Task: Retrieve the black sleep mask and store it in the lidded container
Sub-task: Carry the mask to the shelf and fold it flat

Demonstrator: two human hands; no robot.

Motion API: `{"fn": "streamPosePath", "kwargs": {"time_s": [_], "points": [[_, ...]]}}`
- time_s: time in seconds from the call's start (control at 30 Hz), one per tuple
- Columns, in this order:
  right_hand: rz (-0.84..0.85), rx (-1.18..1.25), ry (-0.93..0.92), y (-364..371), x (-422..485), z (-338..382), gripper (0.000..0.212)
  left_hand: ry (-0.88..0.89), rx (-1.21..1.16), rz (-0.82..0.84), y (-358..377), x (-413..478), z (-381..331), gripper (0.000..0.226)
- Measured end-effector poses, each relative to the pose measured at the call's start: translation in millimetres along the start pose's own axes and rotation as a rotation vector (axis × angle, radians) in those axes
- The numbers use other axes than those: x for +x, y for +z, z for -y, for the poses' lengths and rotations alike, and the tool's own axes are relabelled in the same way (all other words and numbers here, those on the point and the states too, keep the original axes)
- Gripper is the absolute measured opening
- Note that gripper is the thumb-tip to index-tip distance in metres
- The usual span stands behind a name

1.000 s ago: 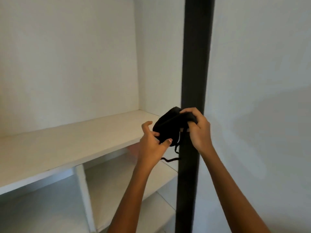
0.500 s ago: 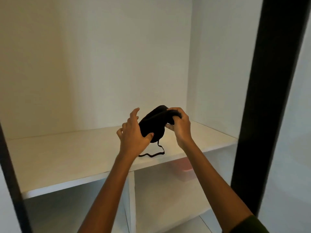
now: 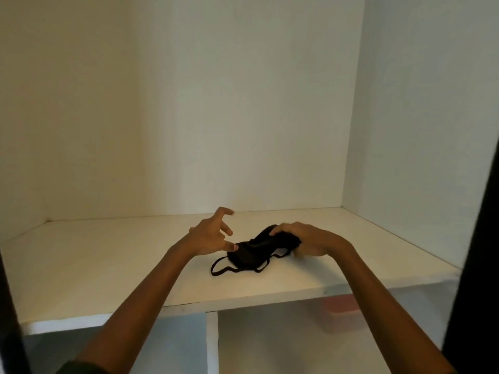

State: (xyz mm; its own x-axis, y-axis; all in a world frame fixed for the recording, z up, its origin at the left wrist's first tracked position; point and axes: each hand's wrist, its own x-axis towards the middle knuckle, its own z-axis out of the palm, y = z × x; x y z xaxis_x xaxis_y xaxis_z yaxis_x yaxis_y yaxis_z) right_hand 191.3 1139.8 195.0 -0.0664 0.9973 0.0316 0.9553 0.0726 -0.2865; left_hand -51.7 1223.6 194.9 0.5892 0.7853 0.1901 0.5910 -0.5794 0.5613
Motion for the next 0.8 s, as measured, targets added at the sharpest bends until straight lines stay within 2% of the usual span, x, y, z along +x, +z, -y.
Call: {"fn": "streamPosePath", "kwargs": {"time_s": [0.07, 0.17, 0.27, 0.4, 0.57, 0.63, 0.7, 0.77, 0.8], "points": [[0.173, -0.064, 0.046, -6, 1, -5, 0.079, 0.015, -0.005, 0.054, 5, 5, 2, 0.072], [0.189, -0.038, 0.017, -15, 5, -7, 0.087, 0.058, 0.025, 0.116, 15, 6, 1, 0.063], [0.18, 0.087, -0.02, -20, 7, -5, 0.08, 0.132, 0.078, 0.176, 25, 6, -1, 0.057], [0.192, 0.206, -0.013, -19, 11, -2, 0.056, 0.18, 0.227, 0.21, 27, 7, -2, 0.053], [0.293, 0.127, 0.092, -6, 12, -1, 0.058, 0.237, 0.153, 0.075, 13, 12, 12, 0.016], [0.174, 0.209, 0.072, -5, 9, -1, 0.054, 0.259, 0.048, -0.031, 5, 15, 15, 0.014], [-0.112, 0.379, 0.068, -8, 13, -1, 0.044, 0.28, -0.082, -0.112, -6, 18, 18, 0.017], [-0.328, 0.41, 0.138, -9, 24, -6, 0.038, 0.281, -0.209, -0.064, -15, 23, 26, 0.017], [-0.32, 0.337, 0.188, -10, 30, -8, 0.039, 0.269, -0.253, -0.011, -17, 25, 30, 0.017]]}}
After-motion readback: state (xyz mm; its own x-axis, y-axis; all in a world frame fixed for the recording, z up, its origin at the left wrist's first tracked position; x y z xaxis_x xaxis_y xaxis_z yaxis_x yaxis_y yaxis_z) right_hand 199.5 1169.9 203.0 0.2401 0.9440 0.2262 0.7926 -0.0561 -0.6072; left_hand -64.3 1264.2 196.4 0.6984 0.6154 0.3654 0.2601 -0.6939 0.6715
